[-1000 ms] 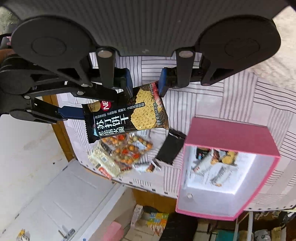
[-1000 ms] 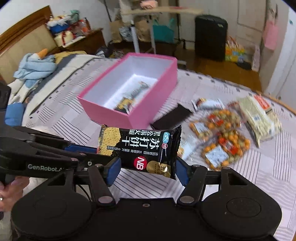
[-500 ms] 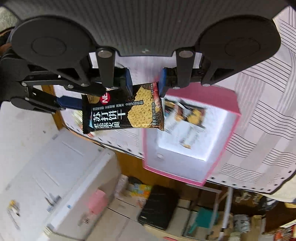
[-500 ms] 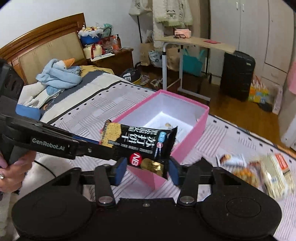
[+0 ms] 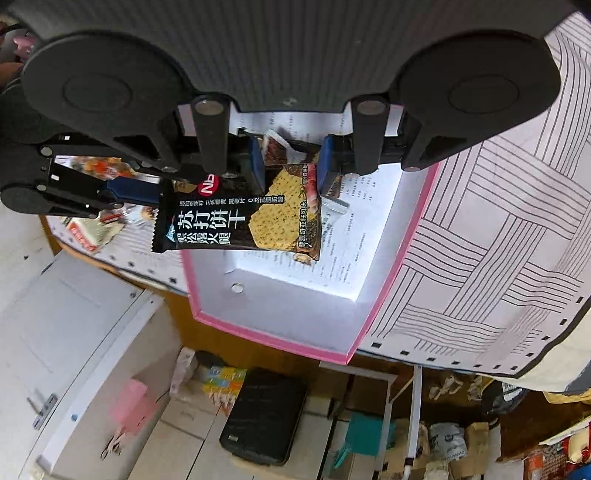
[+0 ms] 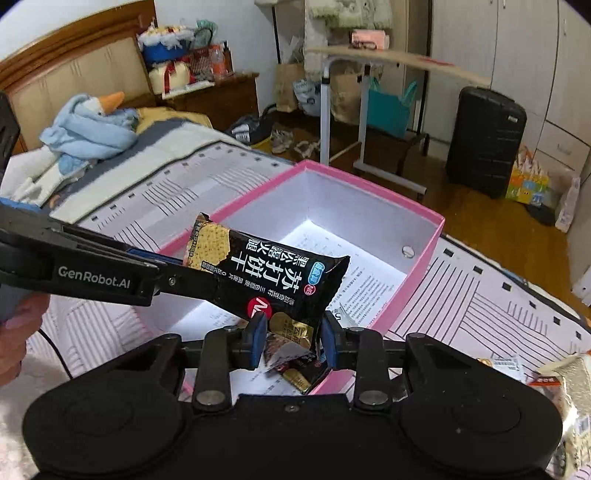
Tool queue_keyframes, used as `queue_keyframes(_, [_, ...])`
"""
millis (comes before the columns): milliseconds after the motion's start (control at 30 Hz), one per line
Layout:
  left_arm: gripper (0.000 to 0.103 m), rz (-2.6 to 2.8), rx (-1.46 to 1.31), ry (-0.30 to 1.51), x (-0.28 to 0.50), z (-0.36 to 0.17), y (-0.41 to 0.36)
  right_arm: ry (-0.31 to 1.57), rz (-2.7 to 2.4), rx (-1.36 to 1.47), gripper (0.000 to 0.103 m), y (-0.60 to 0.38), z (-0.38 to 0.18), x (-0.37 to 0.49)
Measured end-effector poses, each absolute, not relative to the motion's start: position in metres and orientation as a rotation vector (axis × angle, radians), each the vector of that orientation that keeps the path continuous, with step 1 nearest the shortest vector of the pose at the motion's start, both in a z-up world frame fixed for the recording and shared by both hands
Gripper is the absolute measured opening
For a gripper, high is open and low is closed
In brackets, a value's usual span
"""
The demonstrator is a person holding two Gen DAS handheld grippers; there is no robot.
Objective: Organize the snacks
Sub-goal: 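Lower the cracker pack into the pink box and open the left tool, then move the left tool back over the bags of coated beans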
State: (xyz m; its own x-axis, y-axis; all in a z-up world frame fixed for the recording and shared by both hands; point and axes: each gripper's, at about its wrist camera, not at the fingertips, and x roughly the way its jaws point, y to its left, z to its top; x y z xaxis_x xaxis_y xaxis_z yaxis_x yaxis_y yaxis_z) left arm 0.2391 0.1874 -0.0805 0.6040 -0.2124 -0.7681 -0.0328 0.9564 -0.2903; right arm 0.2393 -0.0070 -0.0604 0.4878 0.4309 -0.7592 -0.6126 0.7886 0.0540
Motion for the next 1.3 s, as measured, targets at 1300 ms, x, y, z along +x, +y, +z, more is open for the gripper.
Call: queue_keyframes(1300, [0.045,-0.134,-0.023,0.837,0.141,0.011,0.139,0.729,0.578,-0.412,0.059,-0.049,0.01,0.126])
